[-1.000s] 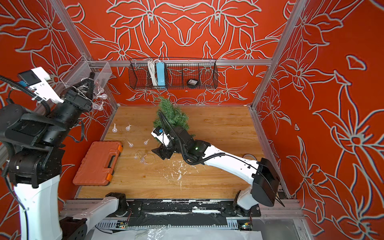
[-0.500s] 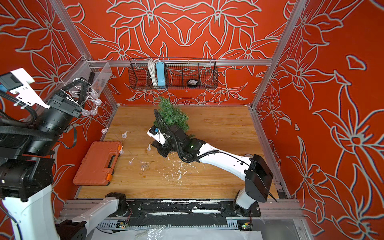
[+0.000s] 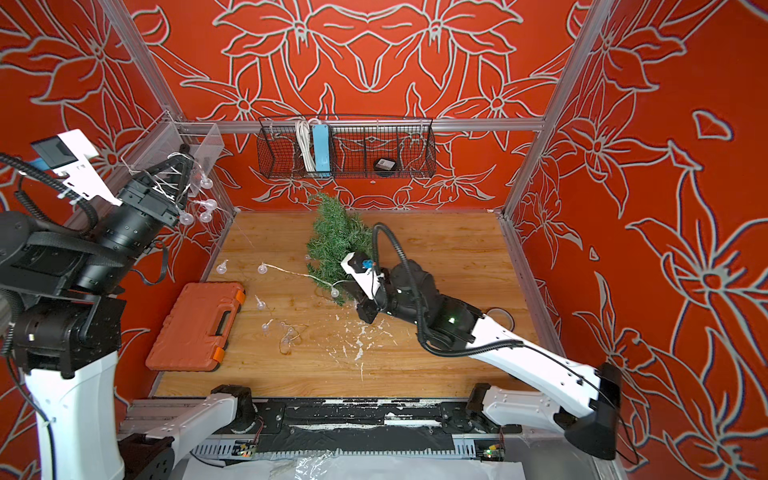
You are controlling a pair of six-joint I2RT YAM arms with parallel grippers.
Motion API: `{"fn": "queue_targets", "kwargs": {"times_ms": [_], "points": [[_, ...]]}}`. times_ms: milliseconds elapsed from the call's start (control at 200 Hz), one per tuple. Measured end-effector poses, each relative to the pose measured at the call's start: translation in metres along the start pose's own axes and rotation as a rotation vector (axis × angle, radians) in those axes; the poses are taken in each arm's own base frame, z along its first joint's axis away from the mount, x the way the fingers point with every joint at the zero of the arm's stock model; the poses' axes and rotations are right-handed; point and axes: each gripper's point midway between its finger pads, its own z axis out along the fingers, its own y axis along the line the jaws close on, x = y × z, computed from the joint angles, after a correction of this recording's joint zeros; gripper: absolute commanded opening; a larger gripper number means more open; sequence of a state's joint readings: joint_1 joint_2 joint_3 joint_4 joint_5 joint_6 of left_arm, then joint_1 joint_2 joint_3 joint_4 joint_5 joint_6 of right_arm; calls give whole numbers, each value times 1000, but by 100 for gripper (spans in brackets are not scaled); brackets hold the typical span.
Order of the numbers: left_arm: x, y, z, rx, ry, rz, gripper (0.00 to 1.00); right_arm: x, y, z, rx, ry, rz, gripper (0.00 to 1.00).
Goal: Remove string lights from the small christmas tree
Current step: Remove the light string from the Christmas tree.
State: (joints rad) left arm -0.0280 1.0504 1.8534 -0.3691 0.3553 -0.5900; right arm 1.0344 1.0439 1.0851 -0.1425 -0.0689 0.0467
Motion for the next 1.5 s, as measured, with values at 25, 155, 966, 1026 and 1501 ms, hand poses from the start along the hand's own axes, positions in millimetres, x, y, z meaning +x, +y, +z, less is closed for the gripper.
{"fn": "queue_targets", "kwargs": {"times_ms": [25, 155, 966, 1026, 1501], "points": [[2, 1, 2, 3, 5, -4, 0, -5, -5, -7, 25, -13, -4, 0], [10, 7, 12, 16, 29, -30, 0, -13, -35, -28, 165, -23, -13, 0], [66, 67, 85, -4, 162, -135, 0, -47, -235, -44, 720, 39, 15, 0], [65, 66, 85, -1, 158, -129, 0, -56, -237, -42, 721, 25, 9, 0], [56, 64, 85, -2, 130, -86, 0, -86, -246, -67, 806, 13, 3, 0]]}}
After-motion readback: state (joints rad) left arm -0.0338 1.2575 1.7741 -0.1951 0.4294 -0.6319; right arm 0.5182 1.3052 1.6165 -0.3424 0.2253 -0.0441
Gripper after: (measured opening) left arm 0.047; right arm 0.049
